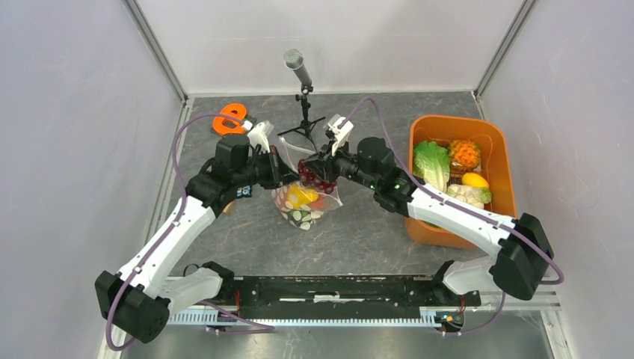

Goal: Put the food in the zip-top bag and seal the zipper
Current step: Place the fake fruit in the zipper food storage bag.

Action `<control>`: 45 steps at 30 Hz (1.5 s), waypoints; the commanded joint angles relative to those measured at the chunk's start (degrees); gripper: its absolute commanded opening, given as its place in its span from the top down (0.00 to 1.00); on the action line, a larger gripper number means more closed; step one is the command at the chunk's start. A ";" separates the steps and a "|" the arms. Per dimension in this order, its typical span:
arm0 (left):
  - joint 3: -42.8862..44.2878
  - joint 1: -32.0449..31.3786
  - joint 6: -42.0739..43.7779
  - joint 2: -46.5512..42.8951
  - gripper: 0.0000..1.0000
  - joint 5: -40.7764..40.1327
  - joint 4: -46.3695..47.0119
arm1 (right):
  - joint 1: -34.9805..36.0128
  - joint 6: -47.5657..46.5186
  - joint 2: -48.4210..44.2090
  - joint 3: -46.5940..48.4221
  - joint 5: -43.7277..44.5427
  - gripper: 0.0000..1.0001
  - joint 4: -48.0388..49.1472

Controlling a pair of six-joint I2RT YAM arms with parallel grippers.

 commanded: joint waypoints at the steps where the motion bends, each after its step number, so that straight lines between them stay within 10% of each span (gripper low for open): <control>1: 3.10 -0.21 0.85 -1.80 0.98 0.16 0.03 | 1.18 -1.26 1.33 2.72 4.94 0.95 7.30; 36: 2.06 -0.21 0.22 -8.30 0.98 -12.15 -3.25 | 3.06 0.67 12.73 6.02 4.50 0.87 20.14; 41: 2.02 -0.21 0.03 -8.15 0.98 -13.01 -3.73 | 3.47 -0.41 15.32 10.79 1.64 0.76 14.42; 45: 1.67 -0.22 -0.10 -8.31 0.98 -14.13 -3.92 | 3.50 -1.54 16.10 12.76 -0.34 0.43 10.88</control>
